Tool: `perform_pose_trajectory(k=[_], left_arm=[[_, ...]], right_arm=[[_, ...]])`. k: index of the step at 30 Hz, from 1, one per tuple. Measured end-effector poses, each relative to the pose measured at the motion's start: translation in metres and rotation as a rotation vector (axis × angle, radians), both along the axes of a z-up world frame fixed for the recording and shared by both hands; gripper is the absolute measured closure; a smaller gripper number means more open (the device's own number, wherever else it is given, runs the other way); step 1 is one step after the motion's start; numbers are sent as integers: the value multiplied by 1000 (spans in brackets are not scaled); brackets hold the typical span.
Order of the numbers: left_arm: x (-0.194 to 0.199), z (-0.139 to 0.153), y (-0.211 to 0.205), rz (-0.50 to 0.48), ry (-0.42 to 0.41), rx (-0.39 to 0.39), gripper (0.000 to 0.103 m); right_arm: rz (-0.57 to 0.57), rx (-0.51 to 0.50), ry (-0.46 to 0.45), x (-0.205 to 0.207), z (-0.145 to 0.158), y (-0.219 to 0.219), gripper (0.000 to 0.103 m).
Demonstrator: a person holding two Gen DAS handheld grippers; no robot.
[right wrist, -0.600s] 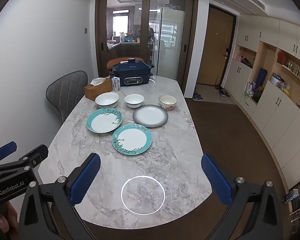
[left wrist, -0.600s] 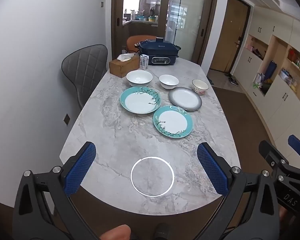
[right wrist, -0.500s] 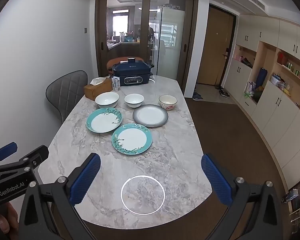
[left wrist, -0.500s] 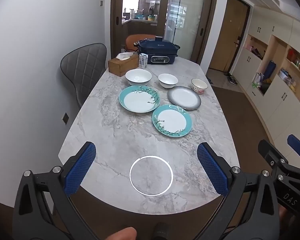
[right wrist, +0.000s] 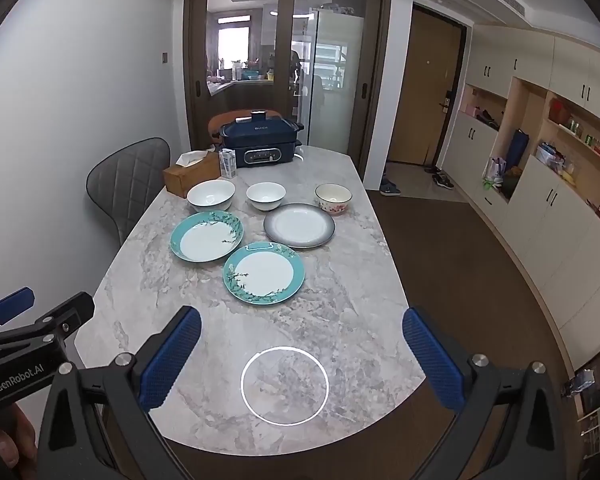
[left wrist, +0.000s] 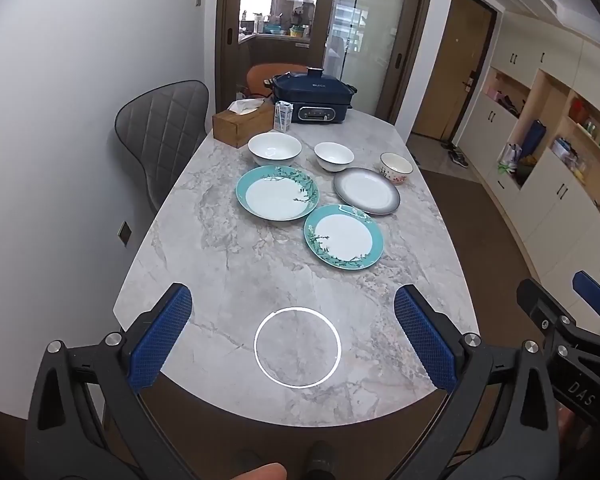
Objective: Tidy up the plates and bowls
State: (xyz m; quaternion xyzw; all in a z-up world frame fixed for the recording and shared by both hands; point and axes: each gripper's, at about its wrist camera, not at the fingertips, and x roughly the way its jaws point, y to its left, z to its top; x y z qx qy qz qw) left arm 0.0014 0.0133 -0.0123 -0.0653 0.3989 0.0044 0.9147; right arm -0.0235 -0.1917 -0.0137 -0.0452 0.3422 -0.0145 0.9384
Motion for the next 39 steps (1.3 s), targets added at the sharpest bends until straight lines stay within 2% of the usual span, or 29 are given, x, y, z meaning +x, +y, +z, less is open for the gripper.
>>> perform_pose_trajectory(k=[16,39], left_arm=[[0,-6,15,2,-4,3,0],[-1,-4,29,-1,-5,0,0]], right_arm=[[-10,-19,-1,-4,0,25,0],[-11,-18,1,0,-3,26,0]])
